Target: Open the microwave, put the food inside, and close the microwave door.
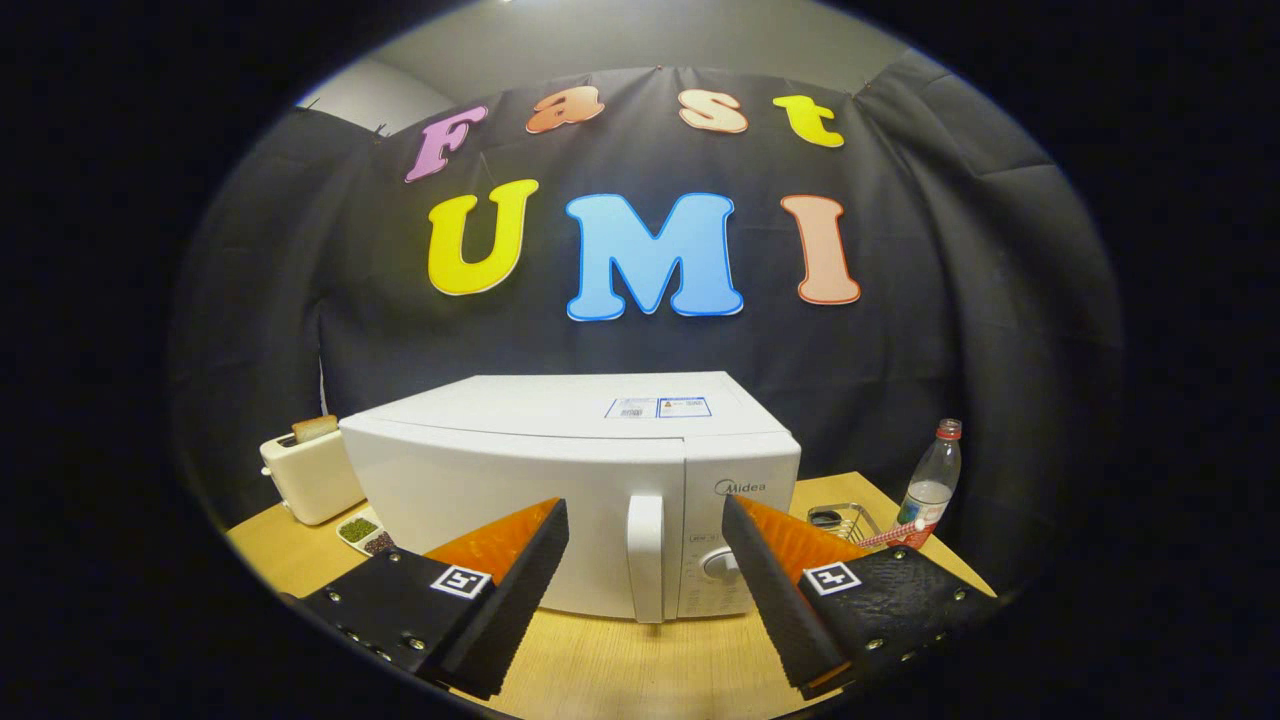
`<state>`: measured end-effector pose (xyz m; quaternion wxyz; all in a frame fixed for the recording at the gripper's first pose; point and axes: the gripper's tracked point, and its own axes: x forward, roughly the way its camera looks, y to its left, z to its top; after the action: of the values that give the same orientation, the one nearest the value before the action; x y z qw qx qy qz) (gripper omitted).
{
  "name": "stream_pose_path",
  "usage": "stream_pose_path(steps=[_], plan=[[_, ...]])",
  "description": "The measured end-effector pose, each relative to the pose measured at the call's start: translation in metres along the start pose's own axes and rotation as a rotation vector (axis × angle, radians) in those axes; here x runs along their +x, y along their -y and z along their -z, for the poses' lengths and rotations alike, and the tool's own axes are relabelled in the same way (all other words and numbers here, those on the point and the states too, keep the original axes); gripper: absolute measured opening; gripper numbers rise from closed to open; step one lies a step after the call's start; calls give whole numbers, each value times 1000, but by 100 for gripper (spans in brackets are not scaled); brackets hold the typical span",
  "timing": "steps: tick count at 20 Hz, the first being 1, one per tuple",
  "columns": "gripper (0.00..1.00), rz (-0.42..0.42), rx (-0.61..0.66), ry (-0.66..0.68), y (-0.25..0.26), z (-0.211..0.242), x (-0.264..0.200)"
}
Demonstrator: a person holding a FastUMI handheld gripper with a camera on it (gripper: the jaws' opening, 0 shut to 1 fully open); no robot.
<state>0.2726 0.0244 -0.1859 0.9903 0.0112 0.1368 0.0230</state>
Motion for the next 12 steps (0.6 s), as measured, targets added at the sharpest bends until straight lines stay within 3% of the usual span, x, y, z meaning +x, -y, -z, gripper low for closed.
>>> stream_pose_path(steps=[7,9,12], plan=[[83,2,-1,-81,1,34,30],[47,11,-7,-79,2,36,37],[46,-1,-19,-95,-3,38,42]])
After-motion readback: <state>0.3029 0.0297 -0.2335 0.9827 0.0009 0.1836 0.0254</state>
